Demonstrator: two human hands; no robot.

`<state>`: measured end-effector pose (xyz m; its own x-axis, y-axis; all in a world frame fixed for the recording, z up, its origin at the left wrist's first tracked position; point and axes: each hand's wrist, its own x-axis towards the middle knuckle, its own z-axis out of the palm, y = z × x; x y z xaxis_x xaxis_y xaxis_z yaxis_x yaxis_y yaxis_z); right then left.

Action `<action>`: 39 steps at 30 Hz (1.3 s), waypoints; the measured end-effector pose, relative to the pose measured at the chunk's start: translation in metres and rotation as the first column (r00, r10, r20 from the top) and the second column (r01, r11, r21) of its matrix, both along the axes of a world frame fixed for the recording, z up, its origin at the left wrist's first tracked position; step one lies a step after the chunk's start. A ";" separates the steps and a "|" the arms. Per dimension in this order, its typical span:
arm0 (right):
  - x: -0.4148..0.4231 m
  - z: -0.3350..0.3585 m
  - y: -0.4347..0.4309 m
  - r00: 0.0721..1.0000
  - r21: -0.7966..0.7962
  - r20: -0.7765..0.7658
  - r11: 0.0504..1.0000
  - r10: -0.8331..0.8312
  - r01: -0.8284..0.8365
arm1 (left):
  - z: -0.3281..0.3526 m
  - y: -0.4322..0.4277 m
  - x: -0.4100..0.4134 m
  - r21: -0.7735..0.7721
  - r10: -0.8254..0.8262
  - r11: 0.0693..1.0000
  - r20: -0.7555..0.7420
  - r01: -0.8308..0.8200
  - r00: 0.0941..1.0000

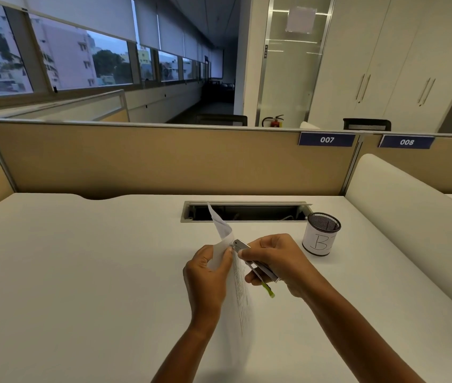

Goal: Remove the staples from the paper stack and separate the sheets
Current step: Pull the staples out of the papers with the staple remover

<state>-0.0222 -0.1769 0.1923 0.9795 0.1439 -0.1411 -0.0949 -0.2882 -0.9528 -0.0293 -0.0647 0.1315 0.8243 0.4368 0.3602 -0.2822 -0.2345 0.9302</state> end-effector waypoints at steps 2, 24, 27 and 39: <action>0.000 -0.001 -0.001 1.000 -0.033 0.024 0.999 -0.007 0.008 | -0.001 -0.001 0.001 0.013 0.005 1.000 0.001 -0.005 1.000; 0.017 0.020 -0.036 0.901 -0.135 0.399 0.961 -0.170 0.241 | -0.020 0.013 -0.004 -0.013 -0.110 0.994 -0.059 0.109 0.992; 0.014 0.029 -0.044 0.944 -0.098 0.308 0.983 -0.121 0.158 | -0.024 0.017 -0.003 -0.153 -0.102 0.985 -0.103 0.085 0.990; 0.012 -0.038 0.005 0.956 -0.033 0.279 0.994 -0.088 0.101 | -0.004 0.007 -0.005 -0.301 -0.219 0.940 -0.163 0.163 0.962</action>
<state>-0.0107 -0.1721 0.1546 0.9899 0.0481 0.1330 0.1414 -0.3348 -0.9316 -0.0340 -0.0576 0.1280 0.9432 0.3243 0.0723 -0.1055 0.0858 0.9907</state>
